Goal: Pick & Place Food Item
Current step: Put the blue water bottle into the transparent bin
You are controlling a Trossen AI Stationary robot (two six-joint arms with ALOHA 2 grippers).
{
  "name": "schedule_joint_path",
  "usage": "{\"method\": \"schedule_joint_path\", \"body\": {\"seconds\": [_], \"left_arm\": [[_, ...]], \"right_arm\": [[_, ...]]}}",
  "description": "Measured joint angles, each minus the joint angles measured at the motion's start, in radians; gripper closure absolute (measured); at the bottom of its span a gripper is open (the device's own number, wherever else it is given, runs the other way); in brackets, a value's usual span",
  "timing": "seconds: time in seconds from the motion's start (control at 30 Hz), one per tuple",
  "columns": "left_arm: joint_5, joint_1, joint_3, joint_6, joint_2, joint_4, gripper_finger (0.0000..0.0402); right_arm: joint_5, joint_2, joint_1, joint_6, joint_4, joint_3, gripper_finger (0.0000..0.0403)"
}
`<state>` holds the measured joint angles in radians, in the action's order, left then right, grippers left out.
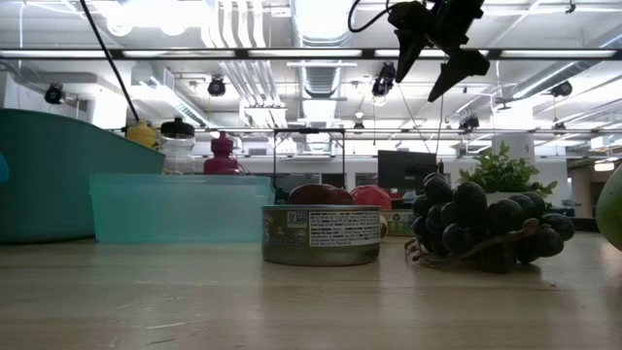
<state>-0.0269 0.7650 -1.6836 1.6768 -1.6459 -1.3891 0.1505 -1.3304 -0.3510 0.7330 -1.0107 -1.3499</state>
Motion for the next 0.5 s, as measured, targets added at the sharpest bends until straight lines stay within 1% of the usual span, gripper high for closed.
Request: {"method": "schedule_joint_path", "body": {"seconds": [0.27, 0.5], "left_arm": [[0.026, 0.000, 0.003, -0.005, -0.002, -0.013, 0.0069], [0.030, 0.000, 0.004, -0.024, -0.031, -0.013, 0.0069]], "right_arm": [[0.000, 0.000, 0.000, 0.000, 0.000, 0.000, 0.0025], [0.000, 0.000, 0.000, 0.000, 0.000, 0.000, 0.0025]]}}
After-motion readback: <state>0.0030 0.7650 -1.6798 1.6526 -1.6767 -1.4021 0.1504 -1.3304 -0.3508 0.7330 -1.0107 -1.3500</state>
